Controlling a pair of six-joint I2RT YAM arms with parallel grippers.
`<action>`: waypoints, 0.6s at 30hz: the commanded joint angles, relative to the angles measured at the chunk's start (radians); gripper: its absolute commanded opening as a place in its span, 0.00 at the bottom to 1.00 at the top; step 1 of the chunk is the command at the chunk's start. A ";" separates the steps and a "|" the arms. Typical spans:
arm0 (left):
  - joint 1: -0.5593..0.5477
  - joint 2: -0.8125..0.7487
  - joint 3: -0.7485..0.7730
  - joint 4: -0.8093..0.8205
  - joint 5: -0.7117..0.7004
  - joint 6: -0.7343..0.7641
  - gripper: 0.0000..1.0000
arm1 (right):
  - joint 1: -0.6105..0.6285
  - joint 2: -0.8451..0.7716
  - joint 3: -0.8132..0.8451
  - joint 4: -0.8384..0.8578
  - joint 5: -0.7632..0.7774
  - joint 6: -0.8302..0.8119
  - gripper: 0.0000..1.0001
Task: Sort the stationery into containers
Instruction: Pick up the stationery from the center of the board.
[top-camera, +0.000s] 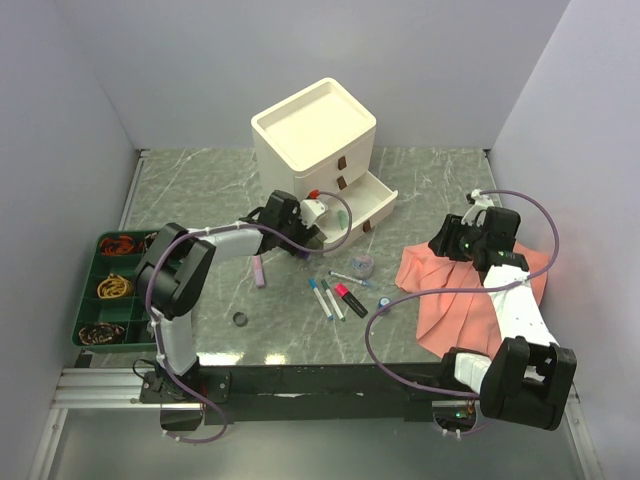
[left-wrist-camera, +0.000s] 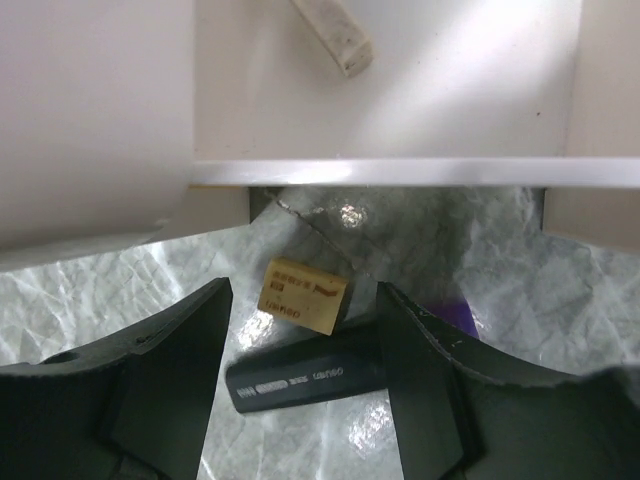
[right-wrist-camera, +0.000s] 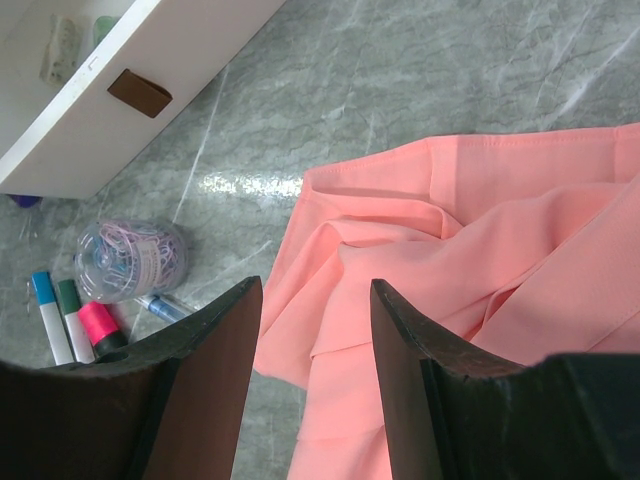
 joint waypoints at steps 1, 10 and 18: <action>-0.009 0.023 0.052 -0.020 -0.042 0.011 0.64 | -0.008 -0.007 0.016 0.027 0.009 -0.008 0.55; -0.006 0.016 0.049 -0.097 0.004 0.029 0.47 | -0.008 -0.007 0.009 0.035 0.005 -0.003 0.55; -0.009 -0.058 -0.002 -0.126 0.104 0.017 0.27 | -0.008 0.013 0.027 0.042 -0.003 0.000 0.55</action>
